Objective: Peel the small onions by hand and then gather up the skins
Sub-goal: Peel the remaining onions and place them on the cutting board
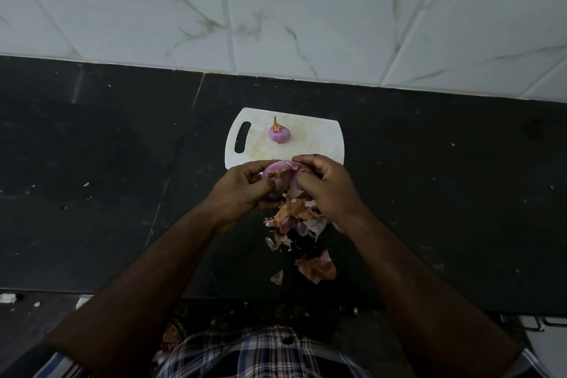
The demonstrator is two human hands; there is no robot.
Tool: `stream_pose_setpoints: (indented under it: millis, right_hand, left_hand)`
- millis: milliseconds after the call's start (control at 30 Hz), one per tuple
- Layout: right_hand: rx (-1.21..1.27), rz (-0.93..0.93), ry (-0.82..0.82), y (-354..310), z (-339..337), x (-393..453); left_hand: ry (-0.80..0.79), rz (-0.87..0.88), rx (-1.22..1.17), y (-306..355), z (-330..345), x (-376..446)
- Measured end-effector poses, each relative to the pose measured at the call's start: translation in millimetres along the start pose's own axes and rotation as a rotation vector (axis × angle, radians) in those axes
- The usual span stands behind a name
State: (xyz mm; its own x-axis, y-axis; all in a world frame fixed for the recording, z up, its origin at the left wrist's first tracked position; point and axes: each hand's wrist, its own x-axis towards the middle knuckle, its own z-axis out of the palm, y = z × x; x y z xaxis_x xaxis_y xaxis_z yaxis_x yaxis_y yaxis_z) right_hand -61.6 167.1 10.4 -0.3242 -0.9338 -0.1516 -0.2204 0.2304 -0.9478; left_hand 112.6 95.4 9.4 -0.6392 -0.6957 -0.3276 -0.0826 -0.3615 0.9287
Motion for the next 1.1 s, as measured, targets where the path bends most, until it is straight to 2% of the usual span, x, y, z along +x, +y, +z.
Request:
stream_pose_setpoints:
  millis: [133, 300, 433, 600, 700, 767, 833, 933, 1100]
  right_hand:
    - [0.122, 0.058, -0.042, 1.2, -5.9, 4.2]
    - [0.429, 0.239, 0.013, 3.4, -8.3, 8.3]
    - [0.640, 0.304, 0.033, 6.7, -8.6, 9.8]
    - [0.797, 0.322, 0.029, 14.7, -7.0, 7.2]
    - [0.750, 0.340, 0.058, 17.9, -1.2, 6.0]
    - [0.682, 0.326, 0.047, 20.1, 1.7, 6.0]
    - [0.627, 0.312, 0.022, 20.8, 3.0, 4.2]
    - [0.607, 0.293, -0.026, 20.6, 3.9, 0.3]
    - [0.532, 0.293, -0.046, 24.8, 3.3, 1.4]
  left_hand:
    - [-0.033, -0.041, -0.079, -2.6, -2.6, 0.2]
    - [-0.008, -0.043, -0.211, -4.9, -1.9, 2.8]
    - [0.002, -0.063, -0.373, -4.7, -2.9, 5.5]
    - [0.083, -0.139, -0.616, -2.8, -2.3, 11.5]
    - [0.199, -0.169, -0.660, -2.7, -1.1, 19.6]
    - [0.275, -0.159, -0.617, -3.9, -2.0, 25.4]
    - [0.327, -0.137, -0.471, -6.5, -3.2, 29.9]
    - [0.360, -0.042, -0.259, -7.6, -2.0, 32.5]
    - [0.390, 0.074, -0.083, -11.8, -5.2, 43.2]
